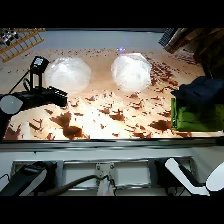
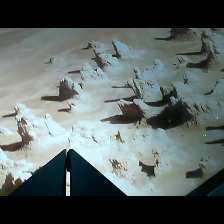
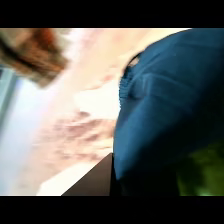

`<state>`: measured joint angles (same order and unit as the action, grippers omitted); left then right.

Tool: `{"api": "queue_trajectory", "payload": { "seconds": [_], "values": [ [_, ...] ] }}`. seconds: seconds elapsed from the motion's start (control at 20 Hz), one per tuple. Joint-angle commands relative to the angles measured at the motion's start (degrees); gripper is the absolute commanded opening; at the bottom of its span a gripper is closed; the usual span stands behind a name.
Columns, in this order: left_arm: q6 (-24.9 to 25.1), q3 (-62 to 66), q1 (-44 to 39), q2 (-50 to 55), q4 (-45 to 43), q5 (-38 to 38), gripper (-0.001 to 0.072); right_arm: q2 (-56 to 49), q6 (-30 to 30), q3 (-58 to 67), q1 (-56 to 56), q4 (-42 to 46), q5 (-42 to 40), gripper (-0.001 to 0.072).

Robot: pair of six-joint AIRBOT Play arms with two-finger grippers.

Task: Fold the clothes and pants, and hang the long-sleeved shirts on hangers.

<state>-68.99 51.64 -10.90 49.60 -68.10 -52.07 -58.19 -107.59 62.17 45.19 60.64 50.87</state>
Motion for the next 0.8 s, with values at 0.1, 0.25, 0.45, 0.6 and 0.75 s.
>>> {"api": "queue_trajectory", "payload": {
  "seconds": [0.1, 0.25, 0.45, 0.6, 0.75],
  "values": [
    [0.02, 0.07, 0.04, 0.02, 0.0, 0.02, 0.0014, 2.34, -2.23, -3.72, 0.9, 15.58, 5.73, 0.0028],
    [0.02, 0.07, 0.04, 0.02, 0.0, 0.02, 0.0014, 3.15, -1.62, -8.17, 0.87, 18.47, 5.35, 0.0028],
    [0.0, 0.07, 0.04, 0.02, 0.0, 0.02, 0.0014, 3.13, 2.4, -8.55, 0.37, 17.57, 4.94, 0.0029],
    [0.02, 0.07, 0.04, 0.02, 0.0, 0.02, 0.0014, 3.13, -1.07, -8.87, 1.03, 23.65, 11.52, 0.0031],
    [0.02, 0.07, 0.04, 0.02, 0.0, 0.02, 0.0014, 3.13, -6.16, -11.32, 2.47, 27.02, 15.93, 0.0032]
  ]
}}
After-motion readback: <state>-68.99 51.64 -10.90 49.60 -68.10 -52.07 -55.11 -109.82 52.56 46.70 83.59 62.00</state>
